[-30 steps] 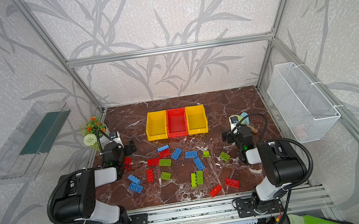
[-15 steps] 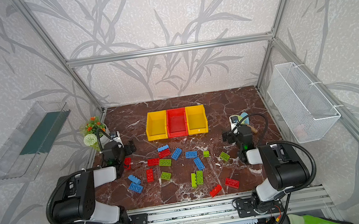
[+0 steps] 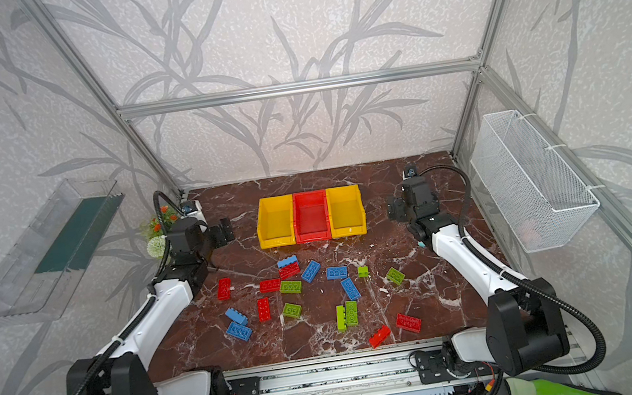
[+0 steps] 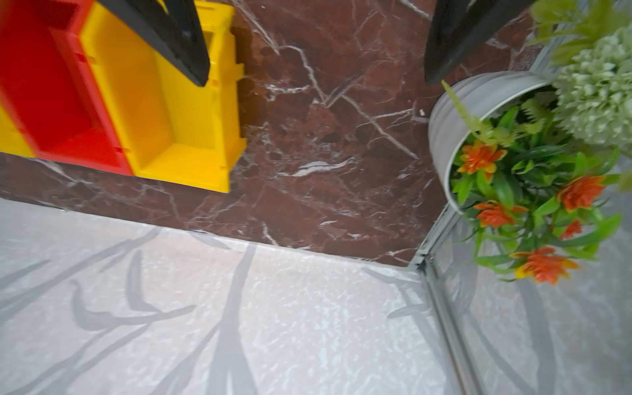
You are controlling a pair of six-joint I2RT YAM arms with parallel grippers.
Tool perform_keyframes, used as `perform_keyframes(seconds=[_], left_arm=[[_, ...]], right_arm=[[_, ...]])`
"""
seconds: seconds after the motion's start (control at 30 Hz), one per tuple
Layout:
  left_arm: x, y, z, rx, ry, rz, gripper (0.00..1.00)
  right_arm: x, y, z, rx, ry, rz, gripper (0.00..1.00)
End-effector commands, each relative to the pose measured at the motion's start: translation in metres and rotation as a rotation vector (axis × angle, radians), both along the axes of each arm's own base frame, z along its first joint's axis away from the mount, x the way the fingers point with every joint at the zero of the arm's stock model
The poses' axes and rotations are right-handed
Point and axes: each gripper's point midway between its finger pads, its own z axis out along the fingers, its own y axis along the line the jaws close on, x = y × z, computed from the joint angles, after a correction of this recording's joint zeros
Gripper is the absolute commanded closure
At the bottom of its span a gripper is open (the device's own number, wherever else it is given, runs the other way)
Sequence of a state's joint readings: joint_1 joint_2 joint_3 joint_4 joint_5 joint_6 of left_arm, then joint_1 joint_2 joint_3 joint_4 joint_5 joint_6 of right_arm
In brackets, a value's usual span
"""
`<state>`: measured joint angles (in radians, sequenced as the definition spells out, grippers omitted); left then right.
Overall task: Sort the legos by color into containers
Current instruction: 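Move the right gripper over the lime-green brick while the left arm advances toward the bricks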
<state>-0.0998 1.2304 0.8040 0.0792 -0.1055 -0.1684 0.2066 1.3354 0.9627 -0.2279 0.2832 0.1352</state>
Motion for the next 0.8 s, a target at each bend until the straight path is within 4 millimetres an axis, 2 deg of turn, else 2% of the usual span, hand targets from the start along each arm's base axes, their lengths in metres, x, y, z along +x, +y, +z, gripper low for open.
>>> perform_keyframes(seconds=[0.0, 0.23, 0.33, 0.43, 0.57, 0.77], left_arm=[[-0.028, -0.039, -0.005, -0.002, 0.083, -0.07, 0.03], [-0.08, -0.126, -0.011, -0.121, 0.097, -0.296, 0.02], [-0.102, -0.155, -0.012, -0.121, 0.1, -0.39, 0.02], [-0.12, -0.177, -0.012, -0.113, 0.103, -0.478, 0.02], [-0.136, -0.196, -0.012, -0.089, 0.104, -0.546, 0.02], [-0.142, -0.2, -0.007, -0.075, 0.079, -0.539, 0.02]], right_arm=[[-0.045, 0.002, -0.026, 0.015, 0.218, -0.049, 0.04], [-0.112, 0.047, -0.059, 0.104, 0.379, 0.113, 0.2], [-0.136, 0.059, -0.075, 0.179, 0.405, 0.182, 0.21], [-0.151, 0.065, -0.085, 0.23, 0.416, 0.217, 0.21], [-0.16, 0.068, -0.097, 0.248, 0.447, 0.233, 0.21], [-0.153, 0.076, -0.109, 0.241, 0.496, 0.261, 0.17]])
